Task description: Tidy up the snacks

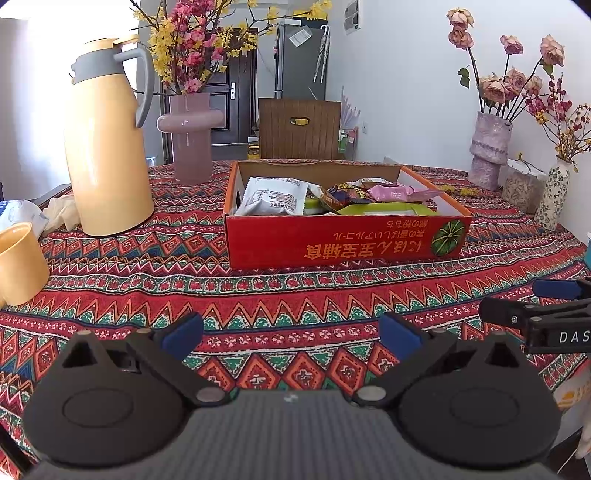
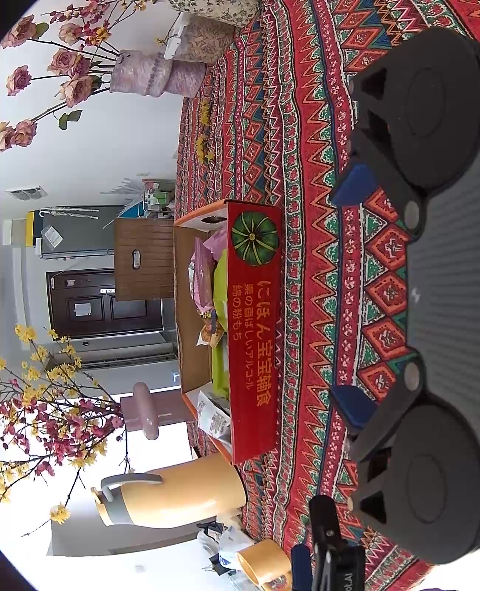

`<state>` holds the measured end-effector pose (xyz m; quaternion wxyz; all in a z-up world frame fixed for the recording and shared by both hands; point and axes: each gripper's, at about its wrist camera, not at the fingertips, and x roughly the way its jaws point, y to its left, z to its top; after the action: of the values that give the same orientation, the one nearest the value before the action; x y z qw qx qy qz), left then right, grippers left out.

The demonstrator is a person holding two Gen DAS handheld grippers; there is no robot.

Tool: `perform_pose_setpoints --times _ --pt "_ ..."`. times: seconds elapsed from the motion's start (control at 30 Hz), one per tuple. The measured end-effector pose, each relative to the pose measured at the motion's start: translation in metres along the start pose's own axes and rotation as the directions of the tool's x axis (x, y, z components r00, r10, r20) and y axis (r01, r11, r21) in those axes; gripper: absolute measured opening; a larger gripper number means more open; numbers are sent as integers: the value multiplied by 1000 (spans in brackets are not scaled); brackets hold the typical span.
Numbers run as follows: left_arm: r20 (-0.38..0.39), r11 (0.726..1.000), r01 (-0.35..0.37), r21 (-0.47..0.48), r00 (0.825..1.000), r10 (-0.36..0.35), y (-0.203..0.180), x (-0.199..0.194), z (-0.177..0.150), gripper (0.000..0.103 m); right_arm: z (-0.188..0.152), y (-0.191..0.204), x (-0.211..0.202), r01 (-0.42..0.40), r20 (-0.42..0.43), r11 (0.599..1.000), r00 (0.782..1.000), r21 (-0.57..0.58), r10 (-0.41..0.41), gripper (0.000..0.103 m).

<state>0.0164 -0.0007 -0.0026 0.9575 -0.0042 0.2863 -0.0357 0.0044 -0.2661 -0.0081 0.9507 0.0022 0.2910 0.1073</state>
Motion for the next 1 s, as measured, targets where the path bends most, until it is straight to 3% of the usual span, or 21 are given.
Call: perform_pose_setpoints --times 1.0 --pt "-6 1000 13 -15 1000 -13 1 1 -3 103 -2 1 0 0 -3 1000 1000 0 0 103"
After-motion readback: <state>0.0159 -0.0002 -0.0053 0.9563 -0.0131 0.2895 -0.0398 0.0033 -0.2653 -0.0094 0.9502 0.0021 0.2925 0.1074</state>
